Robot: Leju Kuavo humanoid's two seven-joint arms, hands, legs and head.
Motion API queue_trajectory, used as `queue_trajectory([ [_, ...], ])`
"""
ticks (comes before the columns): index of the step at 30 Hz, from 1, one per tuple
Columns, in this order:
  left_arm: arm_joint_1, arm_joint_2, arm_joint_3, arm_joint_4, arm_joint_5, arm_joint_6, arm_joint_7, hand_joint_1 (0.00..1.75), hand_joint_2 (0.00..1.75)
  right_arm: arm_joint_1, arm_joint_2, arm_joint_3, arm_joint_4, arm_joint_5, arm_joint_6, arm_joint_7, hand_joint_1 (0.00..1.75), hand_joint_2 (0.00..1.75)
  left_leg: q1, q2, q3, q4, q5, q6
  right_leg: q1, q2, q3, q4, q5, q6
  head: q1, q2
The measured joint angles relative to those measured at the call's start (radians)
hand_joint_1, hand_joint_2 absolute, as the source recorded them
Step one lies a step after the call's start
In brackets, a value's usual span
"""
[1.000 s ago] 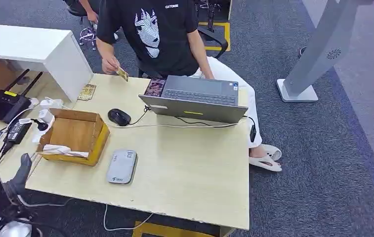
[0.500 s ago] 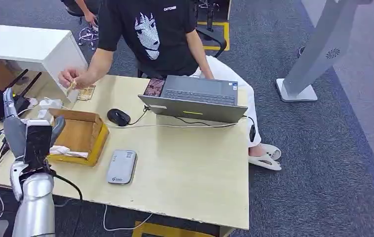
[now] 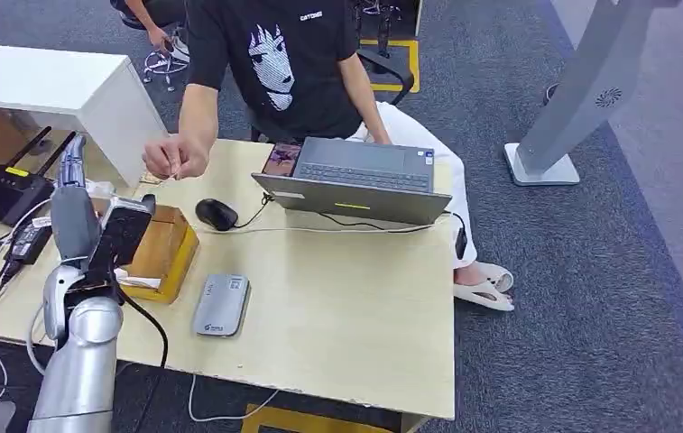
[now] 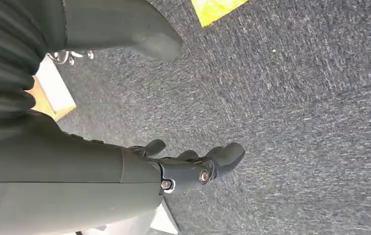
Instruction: Pass the card to the sensor for recognition and then transmit it.
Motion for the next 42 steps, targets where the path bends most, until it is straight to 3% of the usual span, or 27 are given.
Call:
queue_trajectory([
  [1,0.002,0.002,-0.001,0.0,0.003,-0.002,0.0,1.75,1.75,0.0,0.0,0.0,0.0,0.0,0.001,0.0,0.0,1.75,0.0,0.0,0.0,0.0,0.0,0.0,0.0,0.0,0.0,0.0,0.0,0.0,0.0,0.0],
  [20,0.053,0.022,-0.006,0.0,0.078,-0.015,-0.024,1.75,1.75,0.0,0.0,-0.01,0.0,0.007,0.006,0.01,0.0,1.75,0.0,0.0,0.0,0.0,0.0,0.0,0.0,0.0,0.0,0.0,0.0,0.0,0.0,0.0],
  [31,0.072,0.024,-0.006,0.0,0.066,-0.028,-0.032,1.75,1.75,0.0,0.0,-0.013,0.0,0.01,0.008,0.01,0.0,1.75,0.0,0.0,0.0,0.0,0.0,0.0,0.0,0.0,0.0,0.0,0.0,0.0,0.0,0.0],
  [36,0.108,0.035,-0.021,-0.002,0.022,-0.171,0.028,1.75,1.75,0.0,0.0,-0.027,0.0,0.018,0.015,0.008,0.0,1.75,0.0,0.0,0.0,0.0,0.0,0.0,0.0,0.0,0.0,0.0,0.0,0.0,0.0,0.0],
  [42,0.153,0.075,-0.095,0.003,-0.08,-0.25,0.08,1.75,1.75,0.0,0.0,-0.042,0.0,0.03,0.027,0.012,0.0,1.75,0.0,0.0,-0.001,0.0,0.0,0.0,0.0,0.0,-0.001,0.0,0.0,0.0,0.0,0.0],
])
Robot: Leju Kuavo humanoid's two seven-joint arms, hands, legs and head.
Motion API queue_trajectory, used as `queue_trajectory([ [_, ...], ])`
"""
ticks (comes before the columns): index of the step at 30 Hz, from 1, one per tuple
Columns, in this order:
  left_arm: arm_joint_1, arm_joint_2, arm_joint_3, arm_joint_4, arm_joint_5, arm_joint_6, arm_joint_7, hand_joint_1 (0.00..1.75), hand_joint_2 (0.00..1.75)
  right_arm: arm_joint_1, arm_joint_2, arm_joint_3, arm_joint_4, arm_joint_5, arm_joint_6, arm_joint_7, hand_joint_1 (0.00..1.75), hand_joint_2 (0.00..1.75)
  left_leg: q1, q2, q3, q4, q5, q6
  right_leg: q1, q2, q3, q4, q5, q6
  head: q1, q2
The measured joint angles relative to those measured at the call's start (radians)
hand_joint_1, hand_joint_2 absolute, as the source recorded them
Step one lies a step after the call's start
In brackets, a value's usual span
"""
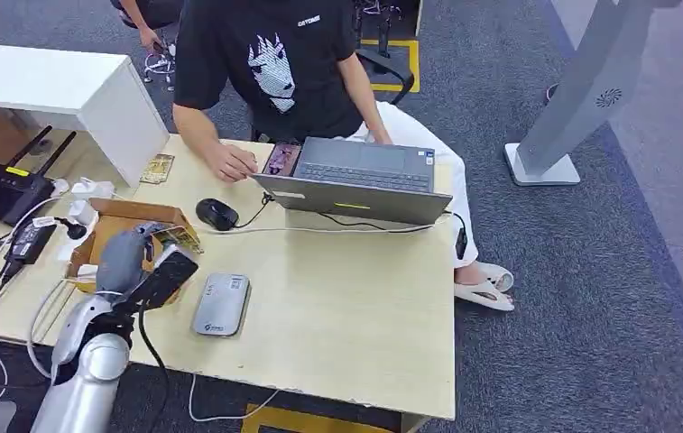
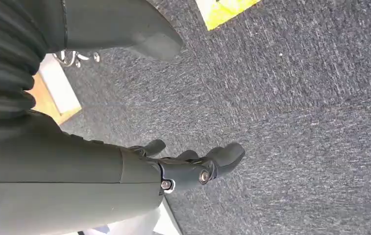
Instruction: Pass the card to the sensor for recognition and then transmit it.
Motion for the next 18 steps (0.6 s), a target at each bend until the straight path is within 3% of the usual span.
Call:
queue_trajectory([
  [8,0.02,0.03,-0.049,0.026,-0.024,-0.016,0.017,1.75,1.75,-0.001,0.0,-0.009,0.0,0.009,0.006,0.002,0.0,1.75,0.0,0.0,0.0,0.0,0.0,0.0,0.0,0.0,0.0,0.0,0.0,0.0,0.0,0.0],
  [18,0.03,0.03,-0.083,0.104,-0.084,-0.001,0.032,1.75,1.75,-0.004,0.0,-0.016,0.0,0.02,0.018,0.009,0.0,1.75,0.0,0.0,0.0,0.0,0.0,0.0,0.0,0.0,0.0,0.0,0.0,0.0,0.0,0.0],
])
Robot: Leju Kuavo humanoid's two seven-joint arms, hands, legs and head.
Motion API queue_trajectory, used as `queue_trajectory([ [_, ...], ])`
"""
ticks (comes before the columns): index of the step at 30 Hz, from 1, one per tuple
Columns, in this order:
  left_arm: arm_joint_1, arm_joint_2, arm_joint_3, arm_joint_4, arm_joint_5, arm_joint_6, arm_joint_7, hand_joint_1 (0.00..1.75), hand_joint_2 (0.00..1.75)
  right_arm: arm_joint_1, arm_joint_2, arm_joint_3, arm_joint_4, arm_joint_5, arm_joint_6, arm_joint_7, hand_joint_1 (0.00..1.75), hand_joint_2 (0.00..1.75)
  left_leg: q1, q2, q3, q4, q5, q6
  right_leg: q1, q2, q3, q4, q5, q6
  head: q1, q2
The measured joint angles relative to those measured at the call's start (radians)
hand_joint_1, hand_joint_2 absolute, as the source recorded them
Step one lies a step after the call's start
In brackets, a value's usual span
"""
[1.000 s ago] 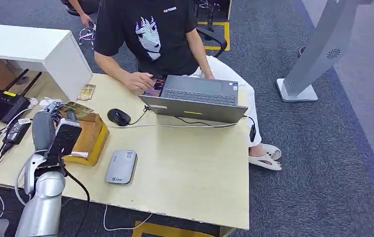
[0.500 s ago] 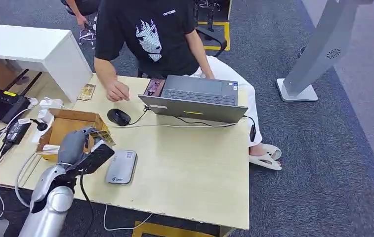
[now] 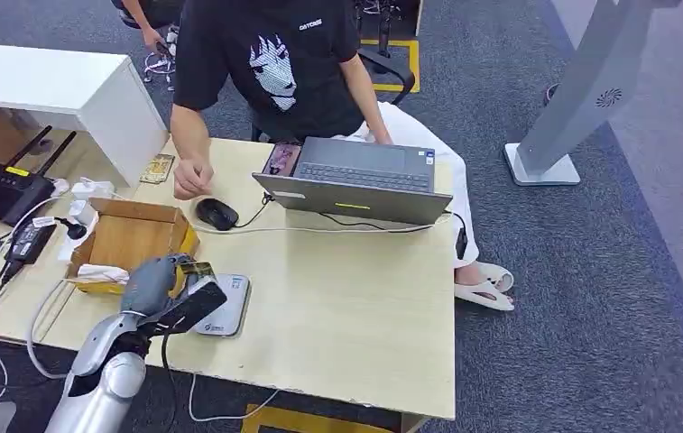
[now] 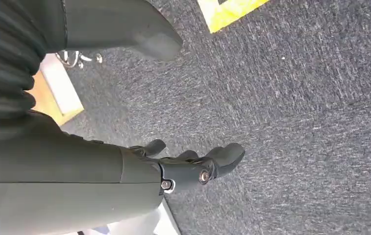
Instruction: Pass the card to the sensor for recognition and then transmit it.
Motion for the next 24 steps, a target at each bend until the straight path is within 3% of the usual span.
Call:
queue_trajectory([
  [12,-0.004,-0.001,-0.009,0.111,-0.048,0.04,0.023,1.75,1.75,-0.001,0.0,-0.01,0.0,0.019,0.008,0.0,0.0,1.75,0.0,0.0,0.0,0.0,0.0,0.0,0.0,0.0,0.0,0.0,0.0,0.0,0.0,0.0],
  [24,-0.013,-0.002,-0.009,0.144,-0.041,0.063,0.014,1.75,1.75,-0.001,0.0,-0.014,0.0,0.022,0.015,-0.015,0.0,1.75,0.0,0.0,0.0,0.0,0.0,0.0,0.0,0.0,0.001,0.0,0.0,0.0,0.0,0.0],
])
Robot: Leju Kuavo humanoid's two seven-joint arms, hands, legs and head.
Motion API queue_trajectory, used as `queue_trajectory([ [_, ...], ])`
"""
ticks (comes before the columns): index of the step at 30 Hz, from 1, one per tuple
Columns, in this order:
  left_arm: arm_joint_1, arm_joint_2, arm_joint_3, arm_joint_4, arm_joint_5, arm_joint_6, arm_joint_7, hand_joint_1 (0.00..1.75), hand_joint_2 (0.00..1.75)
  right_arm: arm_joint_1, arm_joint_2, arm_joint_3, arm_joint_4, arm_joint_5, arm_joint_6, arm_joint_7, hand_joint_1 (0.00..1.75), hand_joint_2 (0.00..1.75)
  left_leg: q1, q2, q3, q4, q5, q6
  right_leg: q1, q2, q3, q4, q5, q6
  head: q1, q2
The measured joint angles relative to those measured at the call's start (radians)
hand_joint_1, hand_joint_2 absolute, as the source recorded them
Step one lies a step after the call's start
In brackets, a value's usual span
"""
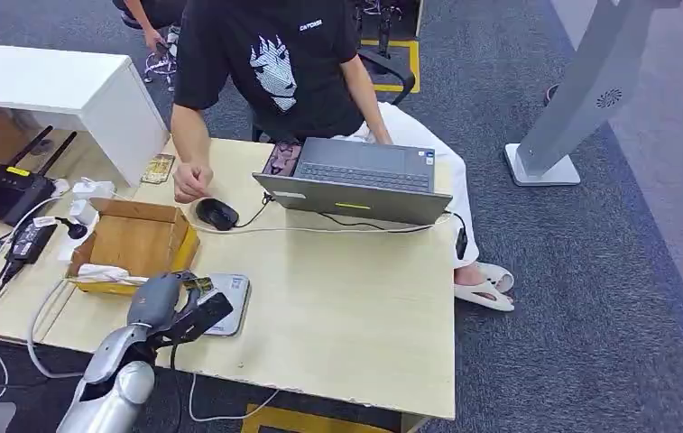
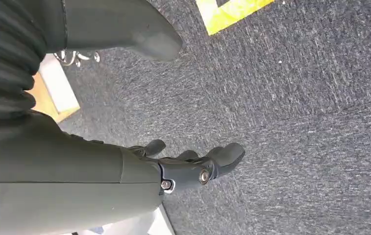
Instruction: Pass the card to the sensor for recognition and then transmit it.
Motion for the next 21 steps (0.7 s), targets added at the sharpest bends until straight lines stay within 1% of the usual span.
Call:
queue_trajectory([
  [9,-0.009,0.005,0.002,-0.021,0.025,0.002,-0.009,1.75,1.75,0.0,0.0,-0.01,0.0,0.005,0.0,-0.002,0.0,1.75,0.0,0.0,0.0,0.0,0.0,0.0,0.0,0.0,0.0,0.0,0.0,0.0,0.0,0.0],
  [16,-0.081,0.071,0.033,-0.113,0.081,-0.048,-0.003,1.75,1.75,0.0,0.0,-0.026,0.0,0.005,-0.002,-0.013,0.0,1.75,0.001,0.0,0.0,0.0,0.001,0.0,0.0,0.0,0.0,0.0,0.0,0.0,0.0,0.0],
  [18,-0.118,0.103,0.05,-0.139,0.114,-0.078,0.003,1.75,1.75,0.0,0.0,-0.031,0.0,0.005,-0.002,-0.016,0.0,1.75,0.001,0.0,0.0,0.0,0.001,0.0,0.001,0.0,-0.001,0.001,0.001,-0.001,0.0,0.0],
  [21,-0.19,0.147,0.079,-0.168,0.138,-0.103,0.017,1.75,1.75,0.0,0.0,-0.039,0.0,0.004,-0.001,-0.02,0.0,1.75,0.001,0.0,0.0,0.0,0.001,-0.001,0.002,0.0,-0.001,0.001,0.001,-0.001,0.0,0.0],
])
